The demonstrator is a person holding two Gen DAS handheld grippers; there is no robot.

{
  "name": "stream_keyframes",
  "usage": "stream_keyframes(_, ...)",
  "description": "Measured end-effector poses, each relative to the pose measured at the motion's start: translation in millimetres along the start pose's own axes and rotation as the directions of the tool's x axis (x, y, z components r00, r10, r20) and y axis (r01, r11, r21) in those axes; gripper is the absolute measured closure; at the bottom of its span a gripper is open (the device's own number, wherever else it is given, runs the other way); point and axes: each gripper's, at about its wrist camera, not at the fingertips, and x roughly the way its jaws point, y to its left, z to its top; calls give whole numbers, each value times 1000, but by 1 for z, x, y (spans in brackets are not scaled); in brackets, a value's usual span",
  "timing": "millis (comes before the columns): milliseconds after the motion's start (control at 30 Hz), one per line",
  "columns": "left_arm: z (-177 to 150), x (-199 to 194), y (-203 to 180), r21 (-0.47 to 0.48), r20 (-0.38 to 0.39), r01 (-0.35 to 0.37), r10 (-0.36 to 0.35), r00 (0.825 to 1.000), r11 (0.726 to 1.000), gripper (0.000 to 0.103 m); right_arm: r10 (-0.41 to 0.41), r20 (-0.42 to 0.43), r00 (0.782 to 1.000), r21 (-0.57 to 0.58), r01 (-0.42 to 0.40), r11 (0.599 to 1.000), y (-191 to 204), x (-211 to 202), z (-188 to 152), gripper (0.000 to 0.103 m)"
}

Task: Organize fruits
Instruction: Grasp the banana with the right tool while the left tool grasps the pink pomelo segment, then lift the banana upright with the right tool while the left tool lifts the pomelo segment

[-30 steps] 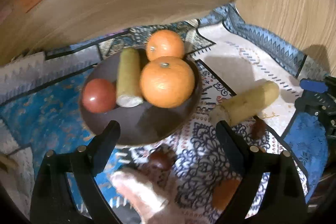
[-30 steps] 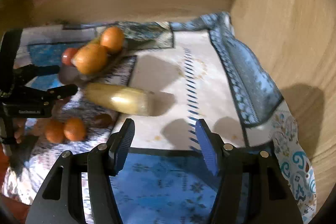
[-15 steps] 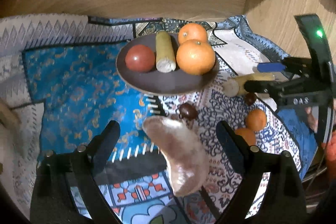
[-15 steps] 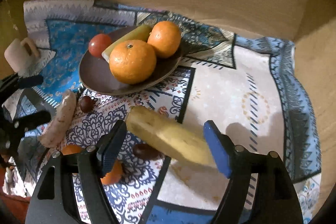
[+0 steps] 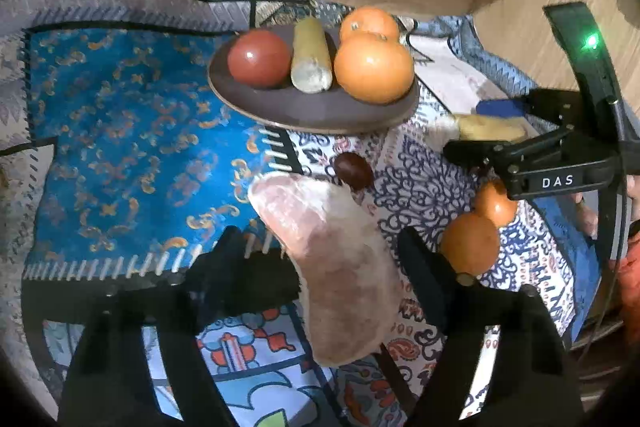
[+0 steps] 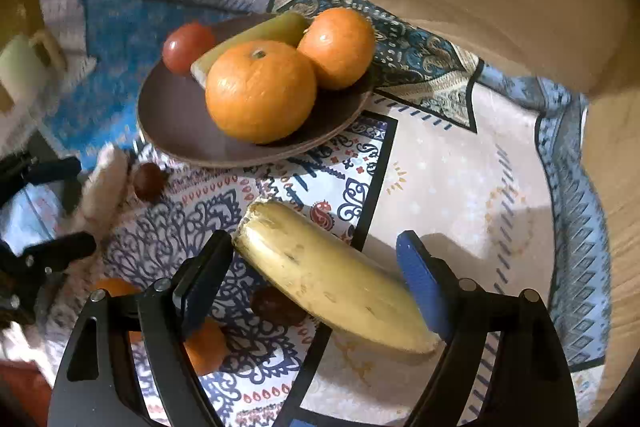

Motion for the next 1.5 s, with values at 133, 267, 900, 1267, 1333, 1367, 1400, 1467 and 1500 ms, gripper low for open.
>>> stream_keyframes(133, 1, 1, 2, 2, 9, 12, -12, 1000, 1000, 32, 12, 8, 1000, 71, -12, 997, -12, 2, 6, 33)
stream_keyframes(267, 2, -3, 8, 8, 16, 26, -26, 1000, 1000, 46, -9, 18, 1000, 142, 6, 990, -29, 3, 13, 53)
stream_keyframes(900, 5, 13, 20, 15, -1, -35, 35, 999, 999, 29, -72, -35, 997, 155, 76, 985, -65, -11, -23, 56)
stream_keyframes(1267, -3, 0, 24, 6, 9, -27, 27, 1000, 1000, 57, -35, 33, 999, 195, 28, 980, -58, -9, -13, 67)
stream_keyframes(1333, -4, -3, 20, 17, 9, -28, 28, 1000, 999, 60, -20, 52, 998, 199, 9, 980, -52, -12, -16, 67)
stream_keyframes(1367, -4, -4, 20, 17, 10, -24, 24, 1000, 1000, 61, -19, 63, 998, 197, 6, 980, -49, -15, -17, 67)
stream_keyframes(1400, -4, -5, 20, 15, 12, -20, 20, 1000, 1000, 63, -16, 72, 997, 194, 2, 981, -46, -17, -18, 67)
stream_keyframes(1467, -2, -8, 21, 13, 23, -14, 13, 1000, 1000, 66, -5, 93, 996, 198, -14, 980, -42, -23, -18, 68)
stream_keyframes(1500, -1, -10, 21, 15, 31, -11, 11, 999, 1000, 70, 5, 104, 995, 201, -26, 979, -40, -27, -18, 68)
